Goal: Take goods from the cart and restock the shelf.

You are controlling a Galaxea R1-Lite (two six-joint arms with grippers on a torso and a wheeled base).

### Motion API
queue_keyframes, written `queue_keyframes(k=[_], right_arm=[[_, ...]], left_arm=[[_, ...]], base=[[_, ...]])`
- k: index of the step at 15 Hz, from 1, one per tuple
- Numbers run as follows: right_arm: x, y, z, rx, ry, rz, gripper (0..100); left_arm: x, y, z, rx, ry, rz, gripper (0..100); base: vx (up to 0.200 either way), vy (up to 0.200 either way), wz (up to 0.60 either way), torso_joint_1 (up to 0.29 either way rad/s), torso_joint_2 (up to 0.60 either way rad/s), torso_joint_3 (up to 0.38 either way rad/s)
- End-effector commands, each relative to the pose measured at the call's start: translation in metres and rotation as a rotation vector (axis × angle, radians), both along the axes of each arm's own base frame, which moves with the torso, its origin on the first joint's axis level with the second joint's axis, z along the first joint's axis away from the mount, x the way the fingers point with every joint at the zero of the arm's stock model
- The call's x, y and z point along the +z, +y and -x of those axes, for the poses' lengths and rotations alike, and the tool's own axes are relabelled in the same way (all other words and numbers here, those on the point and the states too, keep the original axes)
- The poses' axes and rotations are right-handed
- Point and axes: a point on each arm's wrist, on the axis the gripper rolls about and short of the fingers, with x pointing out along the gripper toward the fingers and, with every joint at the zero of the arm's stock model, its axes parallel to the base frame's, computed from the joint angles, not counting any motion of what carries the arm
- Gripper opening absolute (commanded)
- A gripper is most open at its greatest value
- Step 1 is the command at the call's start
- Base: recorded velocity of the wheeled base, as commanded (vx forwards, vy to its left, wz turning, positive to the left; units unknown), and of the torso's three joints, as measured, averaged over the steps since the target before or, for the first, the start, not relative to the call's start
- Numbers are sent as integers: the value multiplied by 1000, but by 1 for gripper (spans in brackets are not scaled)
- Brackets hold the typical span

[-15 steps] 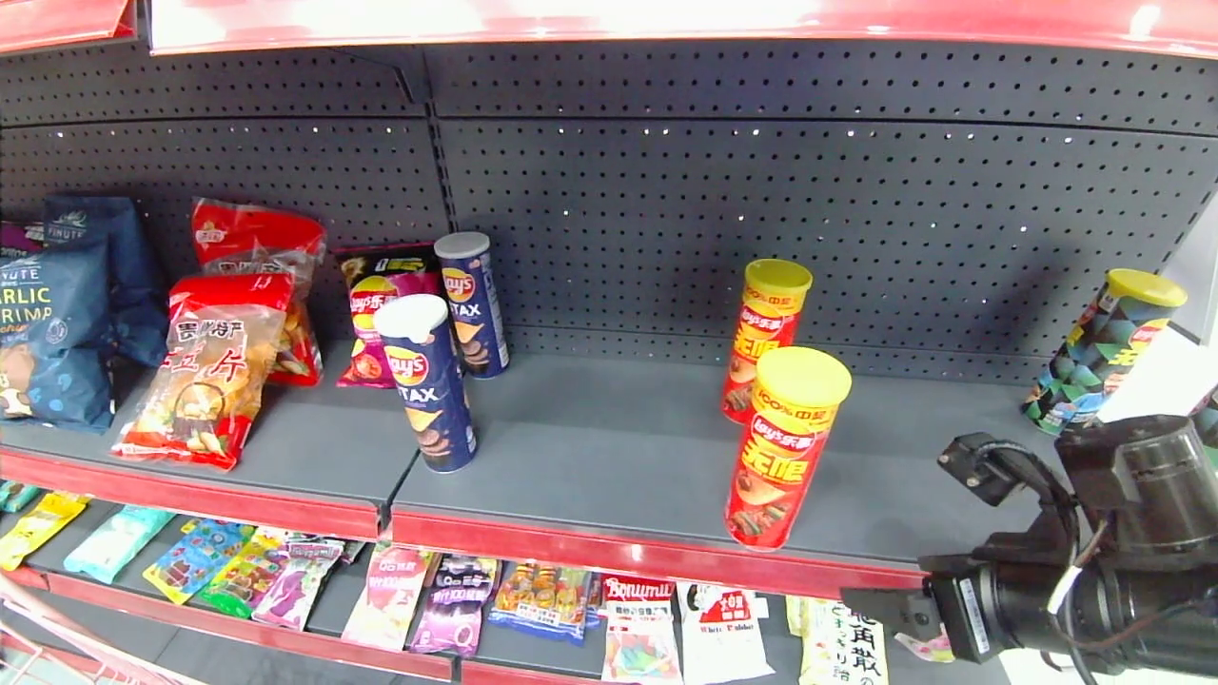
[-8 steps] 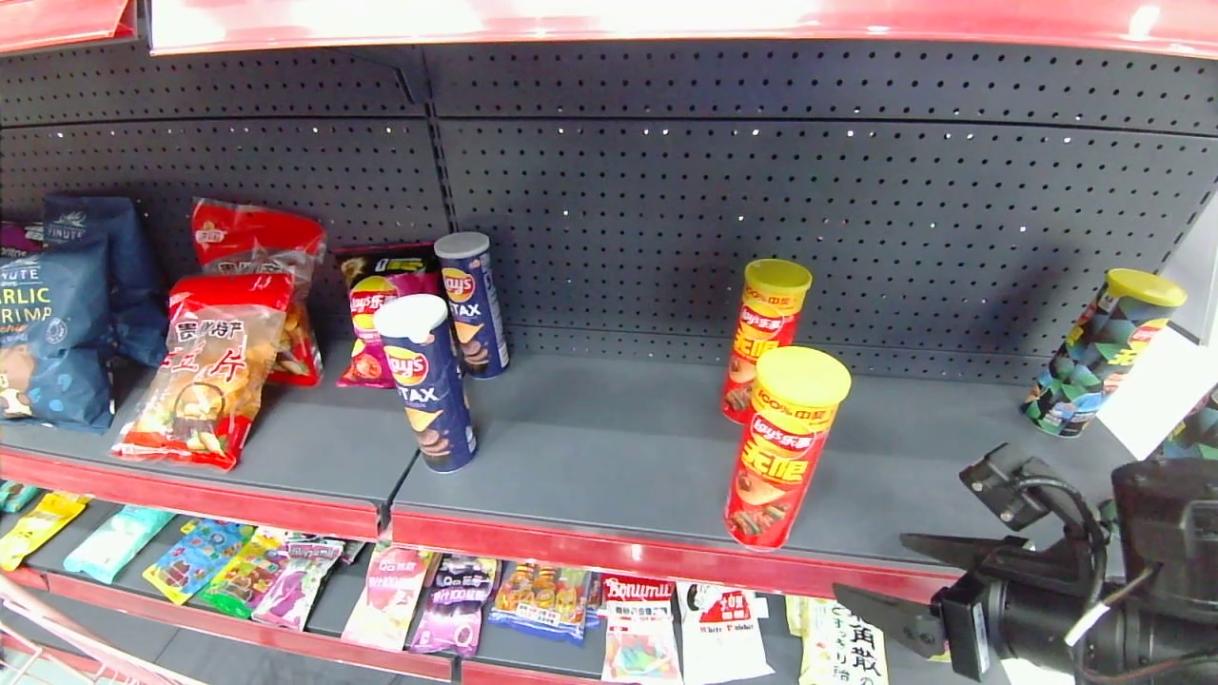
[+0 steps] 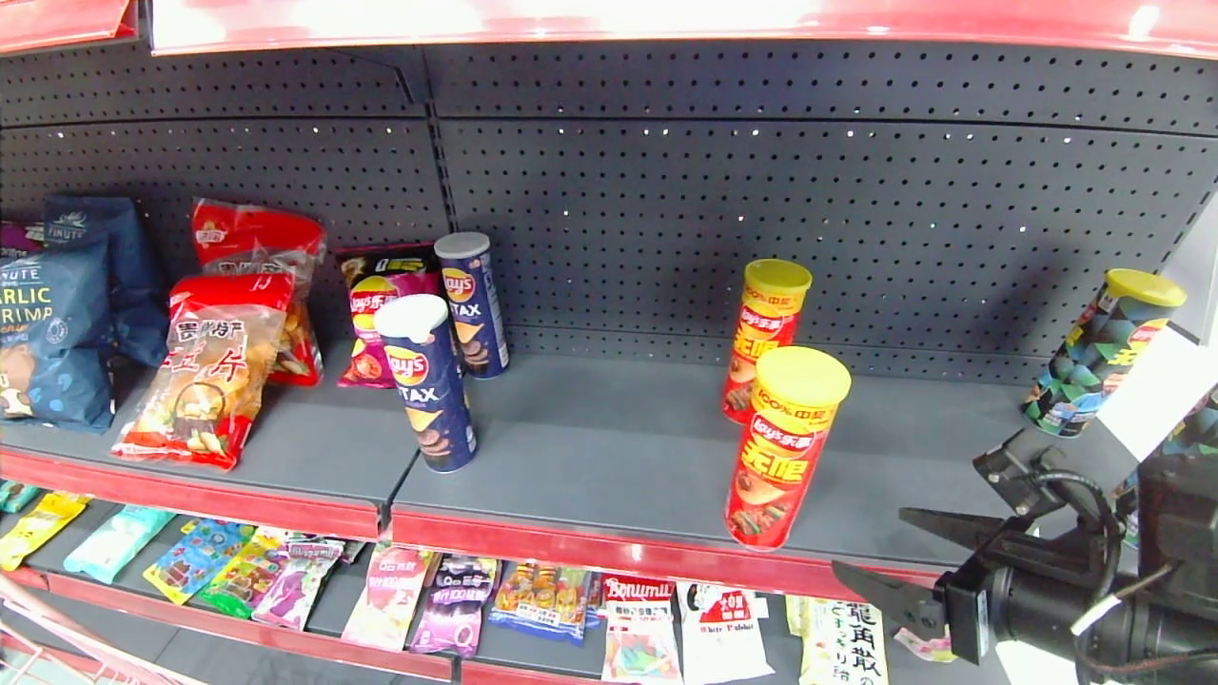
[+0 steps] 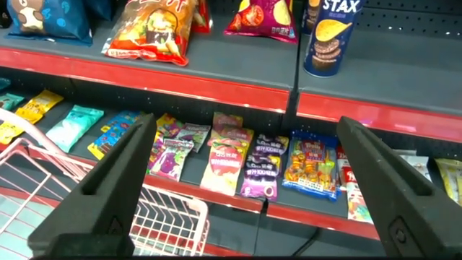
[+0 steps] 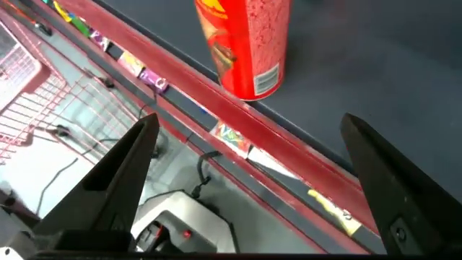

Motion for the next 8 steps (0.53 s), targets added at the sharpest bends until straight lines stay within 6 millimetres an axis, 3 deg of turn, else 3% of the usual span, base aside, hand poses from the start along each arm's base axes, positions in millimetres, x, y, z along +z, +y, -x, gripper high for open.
queue_keyframes(k=[1,8], right_arm=[[2,-2,-2,-7,-19,12,100],[14,5,-11,16,-95,-22,100]], left_arm=[[0,0,0,-1,1,1,100],[0,0,0,-2,2,1,100]], base=[[0,0,0,0,0,0],[0,0,0,0,0,0]])
